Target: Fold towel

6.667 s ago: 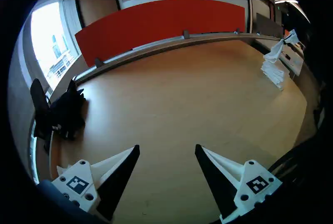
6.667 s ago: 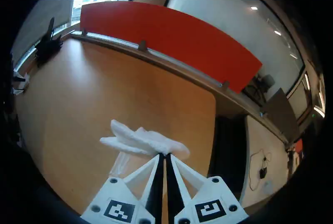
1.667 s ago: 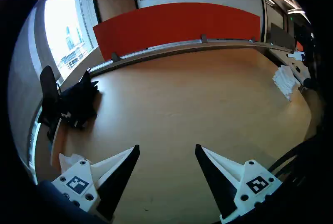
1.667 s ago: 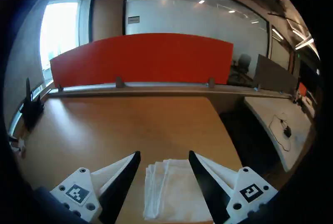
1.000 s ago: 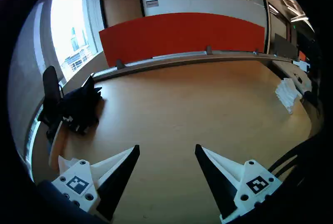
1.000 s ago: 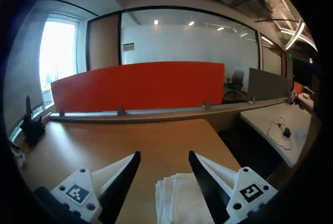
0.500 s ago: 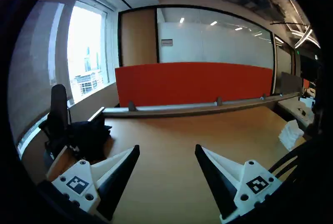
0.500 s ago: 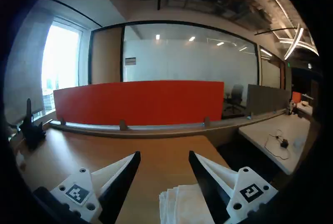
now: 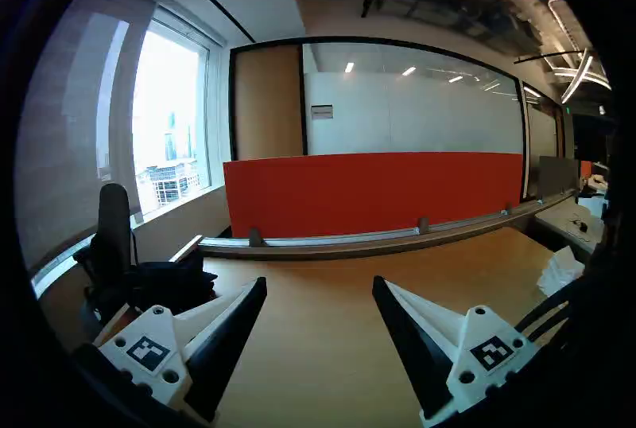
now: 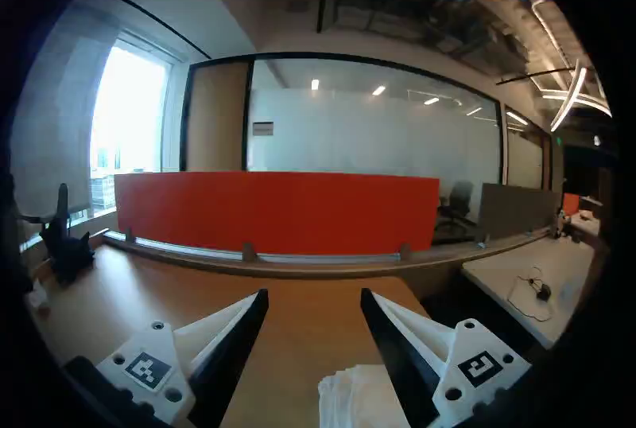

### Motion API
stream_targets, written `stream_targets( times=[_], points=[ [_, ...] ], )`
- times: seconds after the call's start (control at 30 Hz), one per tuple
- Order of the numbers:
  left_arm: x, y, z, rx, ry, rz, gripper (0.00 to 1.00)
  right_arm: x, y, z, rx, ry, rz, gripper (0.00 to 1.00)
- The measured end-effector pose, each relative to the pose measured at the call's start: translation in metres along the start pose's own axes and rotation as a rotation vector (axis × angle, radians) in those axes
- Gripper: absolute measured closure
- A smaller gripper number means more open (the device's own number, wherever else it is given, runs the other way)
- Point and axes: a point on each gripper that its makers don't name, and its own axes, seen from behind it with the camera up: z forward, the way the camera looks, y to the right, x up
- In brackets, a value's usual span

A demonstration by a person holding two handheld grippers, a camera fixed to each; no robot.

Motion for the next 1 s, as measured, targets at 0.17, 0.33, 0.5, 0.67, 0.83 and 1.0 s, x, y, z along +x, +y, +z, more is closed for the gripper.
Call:
stream_targets(
  times=[0.17,0.33,0.5,0.67,0.83,1.0],
  points=[
    [0.006,-0.002,0.005,0.000,0.019,-0.014,0.01,0.008,-0.019,0.000,0.015,0.015,0.000,0.11],
    [0.014,-0.006,0.008,0.001,0.042,-0.013,0.01,0.014,-0.041,0.000,0.032,0.023,0.005,0.11],
    [0.018,-0.010,0.010,0.005,0.057,-0.012,0.01,0.022,-0.064,-0.001,0.045,0.026,0.007,0.11],
    [0.020,-0.013,0.012,0.000,0.066,-0.019,0.01,0.026,-0.088,-0.001,0.059,0.030,0.012,0.11],
    [0.023,-0.014,0.011,-0.006,0.074,-0.016,0.01,0.030,-0.105,-0.001,0.075,0.035,0.008,0.11],
    [0.024,-0.015,0.011,-0.010,0.077,-0.021,0.01,0.034,-0.114,-0.001,0.081,0.041,0.005,0.11]
  ],
)
